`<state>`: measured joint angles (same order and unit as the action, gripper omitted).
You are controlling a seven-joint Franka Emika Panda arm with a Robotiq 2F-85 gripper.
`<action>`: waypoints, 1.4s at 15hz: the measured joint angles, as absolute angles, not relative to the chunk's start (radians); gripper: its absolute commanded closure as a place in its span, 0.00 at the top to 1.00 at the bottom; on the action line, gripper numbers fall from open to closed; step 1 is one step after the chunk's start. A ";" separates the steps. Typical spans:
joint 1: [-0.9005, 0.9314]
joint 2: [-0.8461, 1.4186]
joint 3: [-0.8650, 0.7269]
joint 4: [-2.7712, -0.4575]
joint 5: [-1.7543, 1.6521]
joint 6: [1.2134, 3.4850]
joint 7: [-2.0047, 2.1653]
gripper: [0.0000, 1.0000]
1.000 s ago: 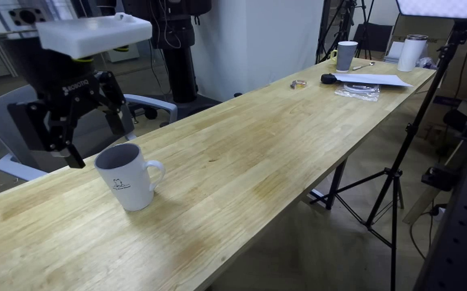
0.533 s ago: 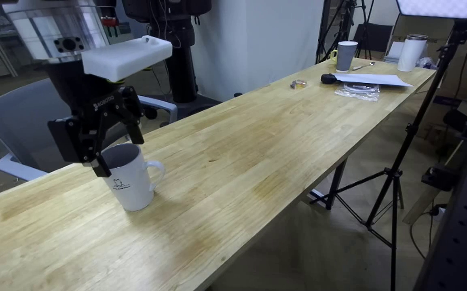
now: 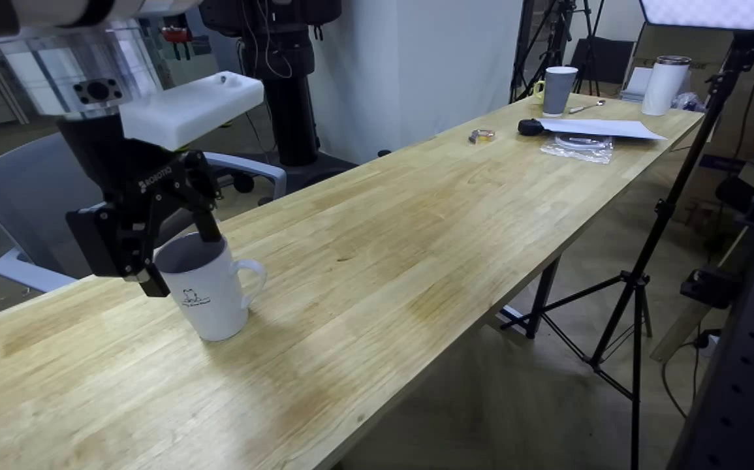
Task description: Move the mug to the right
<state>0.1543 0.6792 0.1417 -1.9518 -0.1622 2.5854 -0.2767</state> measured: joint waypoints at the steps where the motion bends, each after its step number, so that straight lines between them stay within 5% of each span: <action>1: 0.156 0.689 0.142 -1.941 -0.162 2.585 -0.277 1.00; 14: 0.161 0.819 0.134 -1.788 -0.172 2.554 -0.277 1.00; 15: 0.162 0.823 0.134 -1.779 -0.173 2.551 -0.277 0.75; 21: 0.172 0.839 0.127 -1.754 -0.176 2.535 -0.275 0.39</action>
<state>0.1721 0.8390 0.1269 -1.7543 -0.1761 2.5345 -0.2754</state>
